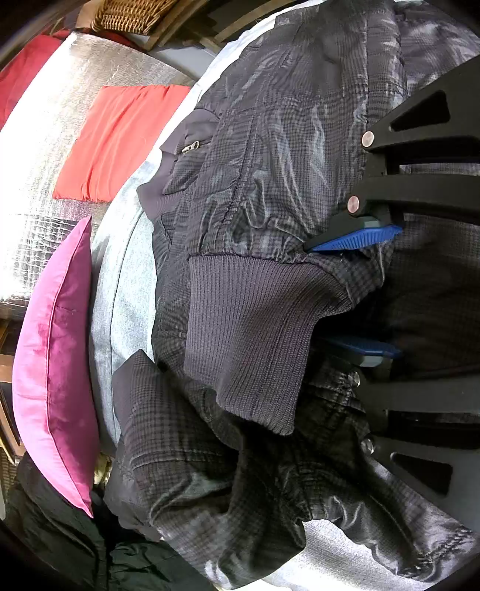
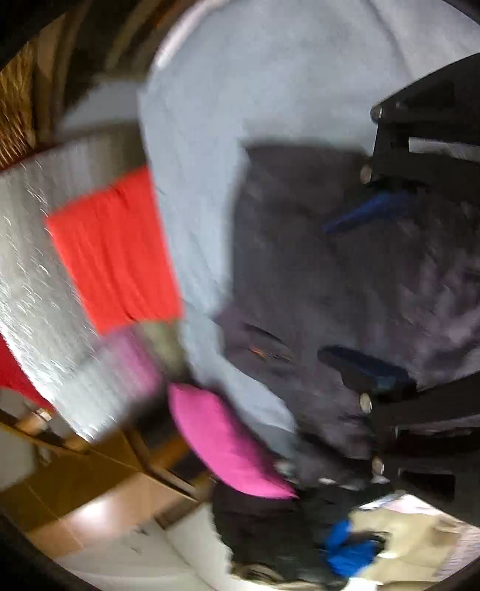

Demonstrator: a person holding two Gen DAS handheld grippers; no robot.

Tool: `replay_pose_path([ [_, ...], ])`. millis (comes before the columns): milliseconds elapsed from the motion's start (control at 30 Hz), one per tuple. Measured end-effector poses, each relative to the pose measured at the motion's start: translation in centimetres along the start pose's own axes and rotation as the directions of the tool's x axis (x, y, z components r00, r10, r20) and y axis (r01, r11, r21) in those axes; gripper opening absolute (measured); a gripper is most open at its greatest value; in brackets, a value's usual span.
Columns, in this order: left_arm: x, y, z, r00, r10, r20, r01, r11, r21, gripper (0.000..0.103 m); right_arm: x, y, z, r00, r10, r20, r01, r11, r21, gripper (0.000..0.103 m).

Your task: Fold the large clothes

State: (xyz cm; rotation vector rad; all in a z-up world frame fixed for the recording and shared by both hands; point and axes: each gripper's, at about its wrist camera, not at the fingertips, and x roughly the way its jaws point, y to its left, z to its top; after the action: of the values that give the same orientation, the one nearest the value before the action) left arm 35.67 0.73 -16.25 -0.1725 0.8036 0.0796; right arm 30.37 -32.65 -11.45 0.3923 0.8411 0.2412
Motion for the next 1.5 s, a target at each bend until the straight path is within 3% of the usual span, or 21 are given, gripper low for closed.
replay_pose_path([
  [33, 0.0, -0.1, 0.1, 1.000, -0.009, -0.002, 0.009, 1.000, 0.006, 0.047, 2.6, -1.1, -1.2, 0.996, -0.055, -0.077, 0.057, 0.998, 0.014, 0.077],
  [100, -0.1, -0.1, 0.3, 1.000, -0.021, -0.010, 0.021, 1.000, 0.006, 0.054, 2.9, -0.6, -2.2, 0.993, -0.115, 0.000, 0.115, 0.991, -0.074, 0.077],
  [133, -0.4, 0.1, 0.5, 0.999, -0.044, -0.029, 0.044, 0.999, 0.001, 0.058, 2.7, 0.5, -2.1, 0.987, -0.158, -0.010, 0.156, 0.982, -0.109, 0.080],
  [200, -1.4, 0.5, 1.0, 0.993, -0.067, -0.096, 0.070, 0.997, 0.028, 0.071, 1.8, 2.0, -1.9, 0.987, -0.158, -0.029, 0.153, 0.978, -0.144, 0.084],
  [267, -3.9, 1.7, 1.3, 0.983, -0.138, -0.123, 0.139, 0.990, 0.001, 0.071, 0.1, 2.5, -2.1, 0.986, -0.169, 0.001, 0.168, 0.975, -0.149, 0.084],
  [333, -8.2, 4.2, 1.4, 0.970, -0.242, -0.034, 0.241, 0.970, -0.035, 0.078, -1.2, 2.9, -2.8, 0.983, -0.179, 0.024, 0.181, 0.976, -0.122, 0.084],
  [400, -11.4, 7.3, 1.1, 0.970, -0.239, 0.049, 0.241, 0.970, -0.038, 0.092, -2.2, 3.7, -4.2, 0.986, -0.160, 0.034, 0.163, 0.981, -0.108, 0.084],
  [533, -13.6, 15.3, 0.3, 0.984, -0.152, 0.095, 0.165, 0.974, -0.153, 0.092, -1.7, 10.0, -7.4, 0.990, -0.122, 0.067, 0.134, 0.969, -0.207, 0.084],
  [633, -12.8, 22.0, -0.1, 0.989, -0.128, 0.073, 0.144, 0.943, -0.301, 0.092, -0.1, 14.6, -9.8, 0.996, -0.080, 0.041, 0.089, 0.941, -0.327, 0.084],
  [700, -12.1, 26.0, 0.0, 0.988, -0.138, 0.073, 0.156, 0.906, -0.393, 0.092, 1.4, 16.5, -11.4, 0.997, -0.071, 0.024, 0.075, 0.909, -0.409, 0.084],
  [800, -10.3, 29.7, 1.9, 0.981, -0.168, 0.098, 0.194, 0.863, -0.467, 0.092, 5.6, 16.6, -13.1, 0.989, -0.145, -0.040, 0.112, 0.885, -0.453, 0.084],
  [900, -7.7, 31.8, 4.8, 0.972, -0.204, 0.119, 0.236, 0.833, -0.501, 0.092, 5.7, 15.9, -12.7, 0.991, -0.119, -0.062, 0.081, 0.898, -0.432, 0.092],
  [1067, -1.2, 34.7, 9.3, 0.962, -0.248, 0.113, 0.265, 0.761, -0.592, 0.091, 7.2, 16.2, -12.8, 0.990, -0.126, -0.060, 0.085, 0.886, -0.457, 0.099],
  [1300, 5.5, 36.2, 12.6, 0.982, -0.176, 0.070, 0.182, 0.775, -0.605, 0.090, 7.5, 15.6, -12.7, 0.995, -0.076, -0.058, 0.045, 0.908, -0.416, 0.100],
  [1433, 7.2, 35.8, 12.9, 0.988, -0.143, 0.064, 0.154, 0.798, -0.582, 0.090, 6.7, 15.1, -12.9, 0.997, -0.060, -0.055, 0.033, 0.915, -0.403, 0.100],
  [1467, 7.4, 35.5, 13.1, 0.989, -0.131, 0.070, 0.147, 0.814, -0.562, 0.078, 6.8, 15.0, -12.9, 0.997, -0.056, -0.055, 0.029, 0.916, -0.399, 0.101],
  [1500, 7.8, 35.3, 13.2, 0.989, -0.133, 0.063, 0.146, 0.822, -0.551, 0.050, 7.2, 15.2, -12.8, 0.997, -0.054, -0.055, 0.027, 0.917, -0.398, 0.101],
])
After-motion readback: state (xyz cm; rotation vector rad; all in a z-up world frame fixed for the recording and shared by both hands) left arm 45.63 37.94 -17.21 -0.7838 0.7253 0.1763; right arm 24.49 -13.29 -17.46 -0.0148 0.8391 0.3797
